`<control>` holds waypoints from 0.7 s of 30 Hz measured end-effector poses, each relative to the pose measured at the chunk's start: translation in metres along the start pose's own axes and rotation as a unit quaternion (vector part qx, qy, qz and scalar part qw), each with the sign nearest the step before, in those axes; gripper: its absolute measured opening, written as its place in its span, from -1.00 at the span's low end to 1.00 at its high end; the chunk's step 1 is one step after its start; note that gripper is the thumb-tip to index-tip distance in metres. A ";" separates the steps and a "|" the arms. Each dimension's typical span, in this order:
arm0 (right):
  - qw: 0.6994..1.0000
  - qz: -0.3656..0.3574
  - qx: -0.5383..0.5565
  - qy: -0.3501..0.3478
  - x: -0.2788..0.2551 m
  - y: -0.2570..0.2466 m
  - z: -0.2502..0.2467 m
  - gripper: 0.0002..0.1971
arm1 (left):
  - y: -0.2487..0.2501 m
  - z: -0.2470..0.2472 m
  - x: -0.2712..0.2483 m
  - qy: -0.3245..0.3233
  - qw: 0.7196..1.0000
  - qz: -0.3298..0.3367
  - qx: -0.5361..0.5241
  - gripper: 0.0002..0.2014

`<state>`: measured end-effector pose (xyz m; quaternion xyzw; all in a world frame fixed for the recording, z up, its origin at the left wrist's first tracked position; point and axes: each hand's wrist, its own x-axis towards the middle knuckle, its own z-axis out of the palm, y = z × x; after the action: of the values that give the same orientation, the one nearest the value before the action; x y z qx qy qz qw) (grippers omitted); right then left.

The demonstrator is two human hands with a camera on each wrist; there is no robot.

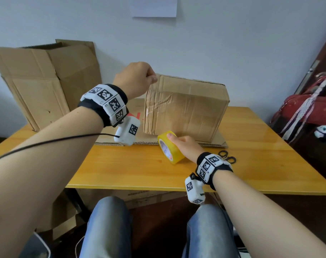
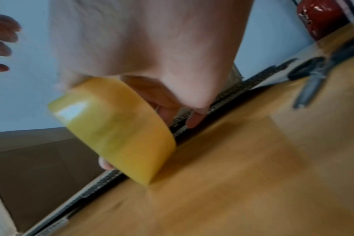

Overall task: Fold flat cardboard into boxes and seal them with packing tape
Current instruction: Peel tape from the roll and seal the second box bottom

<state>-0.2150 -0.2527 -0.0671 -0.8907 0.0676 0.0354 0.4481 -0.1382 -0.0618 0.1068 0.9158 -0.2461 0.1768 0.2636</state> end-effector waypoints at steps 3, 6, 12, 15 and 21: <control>1.000 -0.004 0.002 -0.006 -0.009 0.007 0.000 -0.37 | -0.003 0.000 -0.001 0.006 1.000 -0.007 -0.004 -0.85; 1.000 -0.011 0.022 0.017 -0.006 0.003 0.001 -0.40 | -0.003 -0.001 -0.002 0.007 1.000 -0.011 -0.003 -0.82; 0.999 0.002 -0.007 0.043 0.016 -0.004 0.004 -0.39 | 0.002 -0.003 -0.006 0.003 1.000 -0.001 0.024 -0.81; 0.999 0.009 -0.010 0.053 0.017 -0.006 0.005 -0.37 | 0.004 -0.008 -0.008 0.002 1.000 0.000 0.013 -0.80; 0.997 0.022 -0.026 0.069 0.017 -0.014 0.008 -0.37 | 0.009 -0.021 -0.013 0.021 1.000 0.006 0.005 -0.85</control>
<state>-0.1957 -0.2394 -0.0625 -0.9009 0.1164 -0.0144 0.4179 -0.1577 -0.0516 0.1217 0.9118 -0.2450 0.1988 0.2630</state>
